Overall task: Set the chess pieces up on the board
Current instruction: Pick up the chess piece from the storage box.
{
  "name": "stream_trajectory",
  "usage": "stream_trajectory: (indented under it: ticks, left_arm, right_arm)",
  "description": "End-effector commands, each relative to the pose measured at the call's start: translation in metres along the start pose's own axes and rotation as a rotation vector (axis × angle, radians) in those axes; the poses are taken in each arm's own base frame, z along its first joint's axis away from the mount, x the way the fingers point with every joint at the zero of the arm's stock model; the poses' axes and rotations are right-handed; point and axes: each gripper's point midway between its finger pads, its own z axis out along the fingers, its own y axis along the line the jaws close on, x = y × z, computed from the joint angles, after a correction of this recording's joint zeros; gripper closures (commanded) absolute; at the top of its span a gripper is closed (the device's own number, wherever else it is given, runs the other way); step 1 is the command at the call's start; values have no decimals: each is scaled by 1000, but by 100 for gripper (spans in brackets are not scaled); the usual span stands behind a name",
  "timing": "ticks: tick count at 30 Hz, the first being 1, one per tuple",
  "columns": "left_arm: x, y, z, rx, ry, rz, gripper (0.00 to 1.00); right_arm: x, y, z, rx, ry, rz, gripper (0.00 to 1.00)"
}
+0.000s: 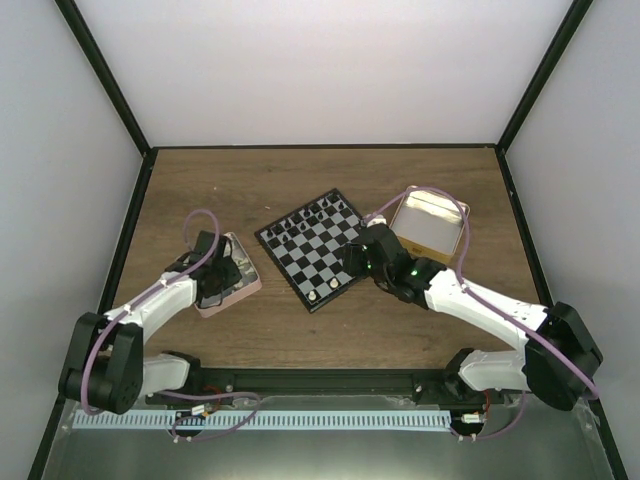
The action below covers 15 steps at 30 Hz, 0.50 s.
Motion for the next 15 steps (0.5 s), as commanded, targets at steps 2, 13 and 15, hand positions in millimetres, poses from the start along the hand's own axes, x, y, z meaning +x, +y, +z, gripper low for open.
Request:
stream_trajectory:
  ticks: [2,13,15]
  left_arm:
    - [2,4,9,-8,14,7,76]
    - [-18,6,-5,-57,-57,50,92]
    - [-26,-1,-16,-36,-82,59,92]
  right_arm:
    - [2,0,2,2,8,10,47]
    - [1,-1,-1,7,1,12,48]
    - [-1,-1,-2,9,-8,14,48]
